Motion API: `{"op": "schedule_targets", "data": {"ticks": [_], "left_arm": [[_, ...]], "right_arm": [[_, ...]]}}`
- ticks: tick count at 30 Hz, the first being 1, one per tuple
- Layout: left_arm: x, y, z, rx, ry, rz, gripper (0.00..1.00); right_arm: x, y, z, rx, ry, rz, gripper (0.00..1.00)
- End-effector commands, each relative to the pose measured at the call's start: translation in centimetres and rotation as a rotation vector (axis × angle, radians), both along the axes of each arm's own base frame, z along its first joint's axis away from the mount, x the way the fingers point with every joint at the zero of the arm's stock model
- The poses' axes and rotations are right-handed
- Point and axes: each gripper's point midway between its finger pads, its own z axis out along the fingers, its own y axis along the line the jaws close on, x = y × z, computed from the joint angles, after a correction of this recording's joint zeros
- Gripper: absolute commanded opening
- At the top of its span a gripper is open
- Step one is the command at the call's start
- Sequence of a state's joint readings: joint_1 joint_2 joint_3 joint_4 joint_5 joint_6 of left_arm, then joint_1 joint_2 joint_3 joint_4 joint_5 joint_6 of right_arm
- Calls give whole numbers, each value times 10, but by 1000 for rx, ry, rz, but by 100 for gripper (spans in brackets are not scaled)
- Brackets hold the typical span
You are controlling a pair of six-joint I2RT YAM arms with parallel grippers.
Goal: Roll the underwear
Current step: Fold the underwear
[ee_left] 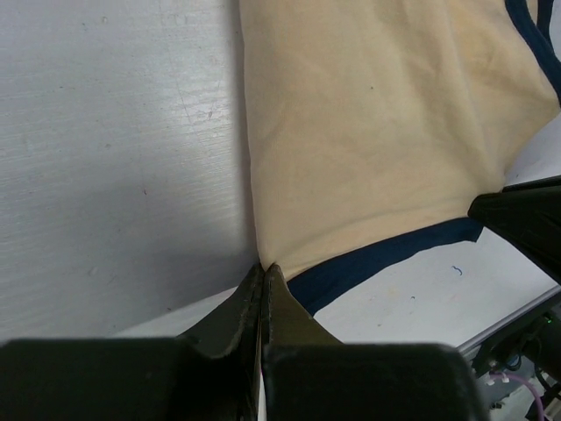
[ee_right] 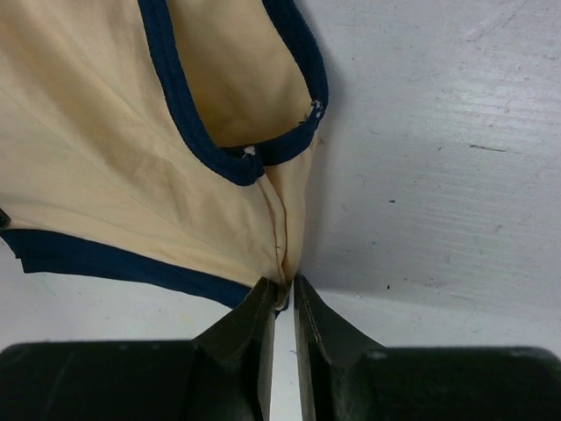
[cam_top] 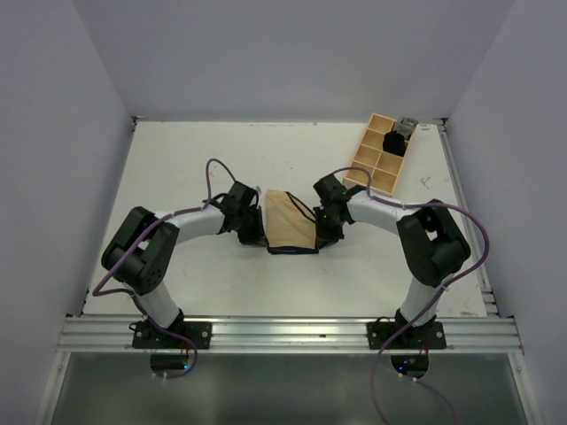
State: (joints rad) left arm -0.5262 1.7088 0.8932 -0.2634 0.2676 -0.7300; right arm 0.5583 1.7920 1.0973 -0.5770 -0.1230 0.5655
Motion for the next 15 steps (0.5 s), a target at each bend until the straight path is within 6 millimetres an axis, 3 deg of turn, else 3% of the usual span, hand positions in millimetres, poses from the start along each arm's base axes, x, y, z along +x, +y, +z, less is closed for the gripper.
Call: {"op": "schedule_targets", "data": {"ticks": [1, 4, 9, 11, 15], "left_arm": [[4, 16, 0, 93, -40, -30, 0], [3, 26, 5, 131, -62, -36, 0], [8, 39, 24, 113, -108, -8, 6], [8, 40, 28, 105, -112, -4, 19], [4, 36, 35, 75, -101, 3, 34]], "right_arm": [[-5, 0, 12, 19, -15, -19, 19], [1, 2, 31, 44, -55, -52, 31], [27, 5, 59, 32, -141, -93, 39], [29, 7, 51, 18, -111, -100, 39], [38, 21, 43, 50, -87, -105, 39]]}}
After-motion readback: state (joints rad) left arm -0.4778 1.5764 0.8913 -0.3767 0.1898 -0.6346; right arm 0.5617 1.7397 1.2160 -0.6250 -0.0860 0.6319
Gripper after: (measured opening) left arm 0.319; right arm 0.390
